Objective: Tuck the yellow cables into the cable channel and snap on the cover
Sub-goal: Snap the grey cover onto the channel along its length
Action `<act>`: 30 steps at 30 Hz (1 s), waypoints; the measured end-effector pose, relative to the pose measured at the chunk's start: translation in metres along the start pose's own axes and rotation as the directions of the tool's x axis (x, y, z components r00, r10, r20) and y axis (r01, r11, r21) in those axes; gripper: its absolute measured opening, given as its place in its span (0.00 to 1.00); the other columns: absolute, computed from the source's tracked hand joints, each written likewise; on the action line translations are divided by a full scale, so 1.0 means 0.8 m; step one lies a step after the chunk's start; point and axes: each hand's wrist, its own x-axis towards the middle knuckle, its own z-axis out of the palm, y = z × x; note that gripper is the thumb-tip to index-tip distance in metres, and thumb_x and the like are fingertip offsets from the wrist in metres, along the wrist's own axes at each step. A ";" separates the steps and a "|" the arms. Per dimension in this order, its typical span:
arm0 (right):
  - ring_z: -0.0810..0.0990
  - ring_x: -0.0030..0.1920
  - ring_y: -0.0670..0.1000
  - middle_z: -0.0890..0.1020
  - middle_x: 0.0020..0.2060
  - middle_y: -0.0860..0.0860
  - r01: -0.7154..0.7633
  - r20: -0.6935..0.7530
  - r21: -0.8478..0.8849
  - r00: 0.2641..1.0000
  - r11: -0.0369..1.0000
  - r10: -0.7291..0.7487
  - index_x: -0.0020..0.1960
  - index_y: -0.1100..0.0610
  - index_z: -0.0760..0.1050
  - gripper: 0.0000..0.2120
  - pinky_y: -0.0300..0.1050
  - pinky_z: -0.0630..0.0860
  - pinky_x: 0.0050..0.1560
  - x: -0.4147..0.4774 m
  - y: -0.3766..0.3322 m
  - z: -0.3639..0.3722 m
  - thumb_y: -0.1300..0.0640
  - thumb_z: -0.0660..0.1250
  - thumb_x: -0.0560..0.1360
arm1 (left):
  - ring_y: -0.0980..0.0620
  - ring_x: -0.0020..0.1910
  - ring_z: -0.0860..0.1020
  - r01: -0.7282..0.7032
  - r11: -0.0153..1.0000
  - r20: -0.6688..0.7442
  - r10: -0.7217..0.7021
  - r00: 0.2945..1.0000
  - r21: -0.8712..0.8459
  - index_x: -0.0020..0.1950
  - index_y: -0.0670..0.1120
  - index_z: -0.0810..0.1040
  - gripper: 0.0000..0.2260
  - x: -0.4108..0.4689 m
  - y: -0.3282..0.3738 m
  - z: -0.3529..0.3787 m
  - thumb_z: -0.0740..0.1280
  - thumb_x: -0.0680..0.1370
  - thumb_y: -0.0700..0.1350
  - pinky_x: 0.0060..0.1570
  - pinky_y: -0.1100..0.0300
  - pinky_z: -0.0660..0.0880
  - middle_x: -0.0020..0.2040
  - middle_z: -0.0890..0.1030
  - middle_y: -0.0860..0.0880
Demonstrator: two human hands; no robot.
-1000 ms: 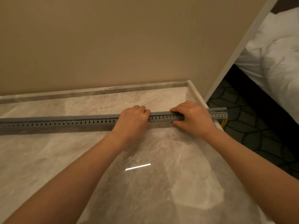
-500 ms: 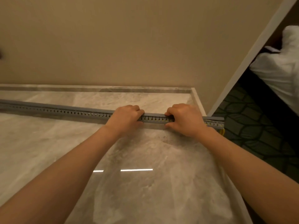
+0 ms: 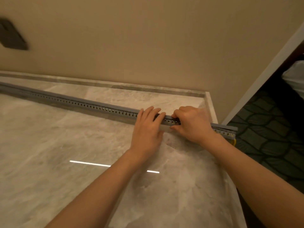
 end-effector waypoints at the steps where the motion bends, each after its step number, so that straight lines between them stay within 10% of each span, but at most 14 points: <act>1: 0.78 0.41 0.57 0.81 0.38 0.54 0.001 -0.007 0.000 1.000 1.000 -0.001 0.46 0.57 0.78 0.14 0.51 0.74 0.36 0.000 0.000 0.000 0.49 0.73 0.67 | 0.41 0.62 0.72 -0.019 0.999 0.026 0.018 0.999 0.031 0.60 0.41 0.76 0.22 0.007 0.002 -0.001 0.73 0.67 0.38 0.67 0.44 0.62 0.58 0.77 0.43; 8: 0.78 0.41 0.56 0.81 0.39 0.52 -0.011 -0.014 0.030 1.000 0.999 0.012 0.46 0.56 0.78 0.13 0.49 0.74 0.37 0.001 0.004 0.004 0.47 0.72 0.68 | 0.46 0.41 0.77 -0.164 0.953 0.159 0.127 0.979 0.253 0.47 0.41 0.79 0.09 0.038 0.004 -0.009 0.72 0.68 0.36 0.34 0.57 0.71 0.43 0.80 0.45; 30: 0.77 0.45 0.53 0.80 0.43 0.50 -0.135 0.104 -0.066 0.984 0.989 0.141 0.50 0.51 0.78 0.14 0.43 0.64 0.36 -0.019 0.024 -0.021 0.45 0.71 0.69 | 0.46 0.52 0.74 -0.276 0.905 0.321 0.169 0.932 0.324 0.58 0.44 0.74 0.11 0.053 -0.008 -0.010 0.62 0.78 0.44 0.45 0.55 0.71 0.53 0.76 0.46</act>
